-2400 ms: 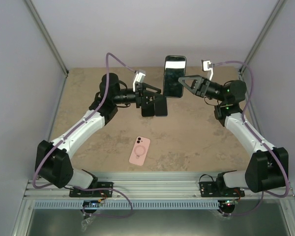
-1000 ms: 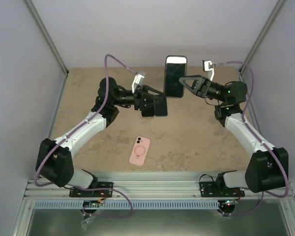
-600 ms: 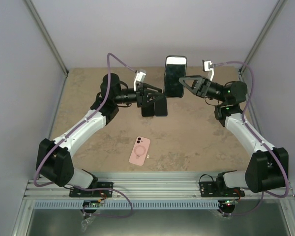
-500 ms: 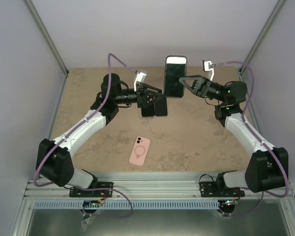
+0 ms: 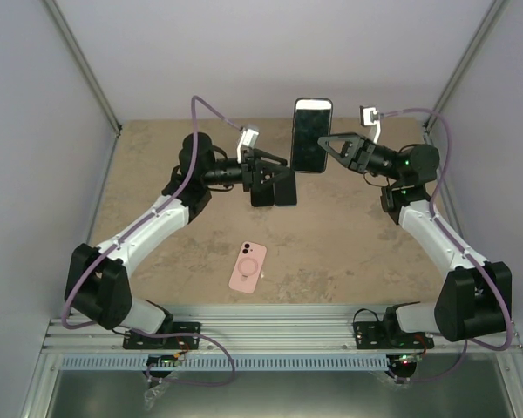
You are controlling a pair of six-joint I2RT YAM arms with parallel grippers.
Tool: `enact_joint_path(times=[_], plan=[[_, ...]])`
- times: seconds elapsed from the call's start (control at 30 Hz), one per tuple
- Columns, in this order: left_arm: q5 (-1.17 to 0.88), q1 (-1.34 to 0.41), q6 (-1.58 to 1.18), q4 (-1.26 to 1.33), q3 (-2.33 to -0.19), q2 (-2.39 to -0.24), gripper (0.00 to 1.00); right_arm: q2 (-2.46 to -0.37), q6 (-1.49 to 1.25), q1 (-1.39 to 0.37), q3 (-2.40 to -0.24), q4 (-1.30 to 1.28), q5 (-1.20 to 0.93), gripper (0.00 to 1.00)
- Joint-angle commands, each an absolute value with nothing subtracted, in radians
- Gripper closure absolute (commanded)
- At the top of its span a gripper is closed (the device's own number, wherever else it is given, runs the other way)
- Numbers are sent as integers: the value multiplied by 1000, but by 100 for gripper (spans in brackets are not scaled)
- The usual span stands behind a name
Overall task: Take the phone out of the phone case
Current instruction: Remove the phone case from the phone.
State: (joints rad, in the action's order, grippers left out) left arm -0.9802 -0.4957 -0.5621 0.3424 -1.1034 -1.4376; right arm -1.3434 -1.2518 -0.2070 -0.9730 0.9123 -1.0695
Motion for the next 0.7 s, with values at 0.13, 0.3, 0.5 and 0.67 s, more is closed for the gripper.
enact_joint_path(times=[0.13,0.3,0.5,0.67], plan=[[-1099,-499,-776,707,-1034,-1420,42,-1309,-1231,-210,-987,934,-1057,99],[-1004,-500,-618,450,-1113,-1437,47,-1304,-1232,-210,-988,935,-1061,99],[-938,-499,-562,345,-1142,-1448,50,-1306,-1235,-210,-989,940,-1062,100],[-892,-500,-498,269,-1146,-1448,51,-1309,-1244,-210,-997,947,-1062,99]])
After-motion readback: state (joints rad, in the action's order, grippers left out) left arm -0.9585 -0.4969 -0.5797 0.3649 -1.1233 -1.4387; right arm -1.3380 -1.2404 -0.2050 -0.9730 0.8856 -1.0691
